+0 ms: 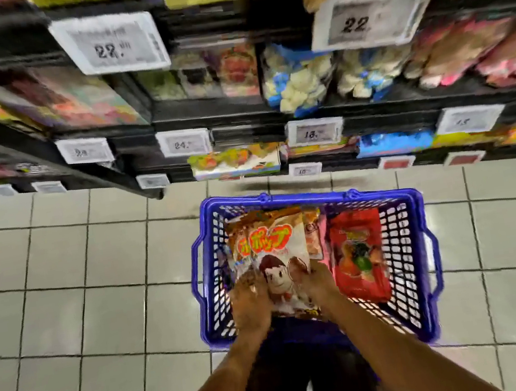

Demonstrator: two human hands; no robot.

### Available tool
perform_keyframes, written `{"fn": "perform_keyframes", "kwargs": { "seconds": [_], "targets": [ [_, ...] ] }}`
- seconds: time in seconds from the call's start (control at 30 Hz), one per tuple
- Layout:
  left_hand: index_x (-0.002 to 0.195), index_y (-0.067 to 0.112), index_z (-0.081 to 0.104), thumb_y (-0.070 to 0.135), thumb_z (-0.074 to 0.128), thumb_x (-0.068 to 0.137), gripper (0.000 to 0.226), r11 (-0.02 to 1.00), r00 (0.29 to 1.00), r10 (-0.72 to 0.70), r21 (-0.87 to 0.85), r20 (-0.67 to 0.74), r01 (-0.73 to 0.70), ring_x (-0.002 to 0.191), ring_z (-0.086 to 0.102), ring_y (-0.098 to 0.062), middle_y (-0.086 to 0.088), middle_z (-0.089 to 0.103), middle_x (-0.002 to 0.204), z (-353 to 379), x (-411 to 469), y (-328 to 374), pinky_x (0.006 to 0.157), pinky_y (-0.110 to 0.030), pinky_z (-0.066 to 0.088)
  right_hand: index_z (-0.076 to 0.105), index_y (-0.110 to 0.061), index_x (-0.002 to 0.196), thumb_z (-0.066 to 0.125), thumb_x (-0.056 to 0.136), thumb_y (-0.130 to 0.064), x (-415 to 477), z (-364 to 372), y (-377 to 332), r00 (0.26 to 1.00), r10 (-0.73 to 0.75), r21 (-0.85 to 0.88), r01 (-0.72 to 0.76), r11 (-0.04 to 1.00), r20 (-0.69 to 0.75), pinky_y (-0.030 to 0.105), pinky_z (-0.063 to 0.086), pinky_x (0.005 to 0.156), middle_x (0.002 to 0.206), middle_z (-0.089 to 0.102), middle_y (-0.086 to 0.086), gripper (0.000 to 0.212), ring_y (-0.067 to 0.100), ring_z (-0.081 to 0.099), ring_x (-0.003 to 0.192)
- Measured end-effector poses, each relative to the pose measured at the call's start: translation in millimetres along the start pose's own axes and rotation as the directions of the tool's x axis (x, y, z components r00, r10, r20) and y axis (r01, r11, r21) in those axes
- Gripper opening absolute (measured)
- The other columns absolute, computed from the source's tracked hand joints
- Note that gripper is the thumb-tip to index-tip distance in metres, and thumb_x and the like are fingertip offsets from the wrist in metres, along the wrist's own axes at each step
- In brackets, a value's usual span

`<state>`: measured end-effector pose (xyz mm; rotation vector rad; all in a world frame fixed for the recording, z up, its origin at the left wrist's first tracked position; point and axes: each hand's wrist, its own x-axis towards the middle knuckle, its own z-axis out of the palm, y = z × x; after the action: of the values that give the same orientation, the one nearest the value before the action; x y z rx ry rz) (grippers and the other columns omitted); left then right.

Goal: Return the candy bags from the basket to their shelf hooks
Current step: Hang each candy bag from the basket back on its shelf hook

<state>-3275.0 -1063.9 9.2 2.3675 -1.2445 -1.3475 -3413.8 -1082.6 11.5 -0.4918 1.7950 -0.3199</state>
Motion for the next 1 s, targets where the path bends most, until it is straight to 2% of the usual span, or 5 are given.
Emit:
{"fn": "perform_keyframes", "kwargs": {
  "seconds": [0.23, 0.43, 0.57, 0.83, 1.0],
  "targets": [
    [0.142, 0.014, 0.04, 0.03, 0.075, 0.082, 0.071, 0.952, 0.989, 0.011, -0.305, 0.145, 0.034, 0.12, 0.053, -0.023, -0.001, 0.05, 0.134, -105.2, -100.5, 130.5, 0.102, -0.046, 0.047, 0.073, -0.014, 0.08, 0.068, 0.09, -0.013, -168.5, -101.3, -56.7, 0.997, -0.079, 0.374, 0.067, 0.925, 0.016, 0.03, 0.056, 0.056, 0.072, 0.068, 0.003, 0.011, 0.018, 0.064, 0.066],
    [0.098, 0.018, 0.068, 0.017, 0.085, 0.072, 0.031, 0.873, 0.94, 0.091, -0.48, 0.329, 0.084, 0.074, 0.072, -0.029, -0.011, 0.077, 0.082, -212.2, -204.5, 237.1, 0.068, -0.048, 0.061, 0.059, -0.008, 0.123, 0.068, 0.089, -0.012, -317.4, -180.3, -147.9, 0.959, -0.279, 0.368, 0.281, 0.886, -0.059, 0.038, 0.056, 0.076, 0.099, 0.07, 0.005, 0.035, 0.024, 0.066, 0.089],
    [0.094, 0.024, 0.063, 0.025, 0.09, 0.064, 0.041, 0.841, 0.935, 0.256, -0.533, 0.245, -0.09, 0.04, 0.055, -0.014, 0.003, 0.073, 0.063, -267.4, -257.1, 314.0, 0.038, -0.023, 0.042, 0.041, -0.034, 0.136, 0.068, 0.084, -0.007, -412.0, -230.5, -240.0, 0.76, -0.462, 0.391, 0.638, 0.663, -0.456, 0.023, 0.053, 0.086, 0.112, 0.064, -0.015, 0.064, 0.0, 0.065, 0.095],
    [0.111, 0.011, 0.064, 0.02, 0.082, 0.077, 0.039, 0.767, 0.808, 0.579, -0.411, 0.111, -0.493, 0.098, 0.065, -0.024, 0.001, 0.064, 0.089, -324.8, -331.5, 431.1, 0.059, -0.007, 0.044, 0.058, -0.041, 0.118, 0.076, 0.083, -0.024, -532.4, -318.8, -359.0, 0.18, -0.734, -0.203, 0.894, 0.4, -0.655, 0.015, 0.036, 0.102, 0.123, 0.057, -0.013, 0.042, -0.003, 0.05, 0.117],
    [0.104, 0.01, 0.072, 0.042, 0.086, 0.048, 0.066, 0.606, 0.702, 0.709, -0.567, 0.066, -0.558, 0.1, 0.068, -0.032, -0.013, 0.074, 0.1, -340.2, -367.8, 477.3, 0.092, -0.045, 0.054, 0.068, -0.039, 0.096, 0.078, 0.08, -0.023, -568.1, -358.4, -394.7, 0.064, -0.784, -0.328, 0.885, 0.331, -0.618, 0.013, 0.04, 0.097, 0.113, 0.053, -0.011, 0.025, 0.004, 0.056, 0.111]
  ]
}}
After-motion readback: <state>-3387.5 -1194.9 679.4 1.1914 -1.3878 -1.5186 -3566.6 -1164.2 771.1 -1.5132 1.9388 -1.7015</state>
